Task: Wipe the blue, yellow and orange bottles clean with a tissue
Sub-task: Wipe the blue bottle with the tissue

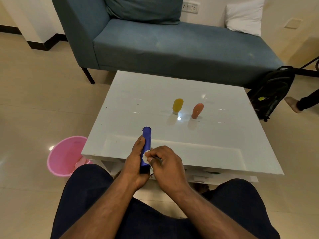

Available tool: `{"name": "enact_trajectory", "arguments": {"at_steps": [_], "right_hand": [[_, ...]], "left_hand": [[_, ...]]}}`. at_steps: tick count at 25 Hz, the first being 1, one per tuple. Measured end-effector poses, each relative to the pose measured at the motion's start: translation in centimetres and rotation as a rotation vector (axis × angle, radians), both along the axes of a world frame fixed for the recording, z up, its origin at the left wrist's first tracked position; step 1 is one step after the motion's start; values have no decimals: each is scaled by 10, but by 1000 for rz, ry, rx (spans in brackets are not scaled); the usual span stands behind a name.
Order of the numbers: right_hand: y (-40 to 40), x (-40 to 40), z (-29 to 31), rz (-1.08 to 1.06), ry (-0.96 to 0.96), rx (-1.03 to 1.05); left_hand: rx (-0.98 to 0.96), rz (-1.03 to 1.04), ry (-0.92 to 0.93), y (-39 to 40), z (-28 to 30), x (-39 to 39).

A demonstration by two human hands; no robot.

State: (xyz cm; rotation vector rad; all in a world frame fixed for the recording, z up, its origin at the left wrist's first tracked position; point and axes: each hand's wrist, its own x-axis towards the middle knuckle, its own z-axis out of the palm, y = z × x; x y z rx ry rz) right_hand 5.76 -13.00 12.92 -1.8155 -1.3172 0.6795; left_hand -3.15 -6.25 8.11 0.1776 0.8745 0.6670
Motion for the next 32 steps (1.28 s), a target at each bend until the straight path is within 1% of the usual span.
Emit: {"name": "enact_trajectory", "arguments": {"at_steps": [3, 6, 9, 13, 14, 16, 17, 18, 21, 22, 25, 30, 32], "right_hand": [[10, 5, 3, -43, 48, -9], [36, 20, 8, -127, 61, -21], [36, 20, 10, -133, 6, -26], [10, 2, 7, -10, -107, 9], [13, 7, 7, -13, -117, 16], [29, 23, 9, -69, -89, 4], [37, 30, 10, -94, -106, 9], [42, 33, 8, -97, -150, 9], [39, 28, 7, -5, -285, -36], [37, 29, 7, 4, -283, -28], [42, 40, 8, -89, -206, -1], [33, 31, 8, -16, -263, 2], [37, 39, 12, -84, -211, -9]], "left_hand": [[19, -66, 17, -1, 2, 1], [74, -124, 90, -5, 7, 0], [122, -156, 98, -7, 12, 0], [113, -179, 59, -6, 11, 2], [122, -184, 64, -7, 10, 3], [148, -195, 127, -8, 9, 3], [163, -200, 165, -9, 10, 4], [178, -202, 194, -10, 11, 4], [239, -197, 250, -12, 13, 4], [274, -190, 273, -11, 11, 5], [366, -175, 299, -12, 9, 7], [433, -186, 322, -11, 11, 6], [472, -225, 298, -11, 10, 6]]}}
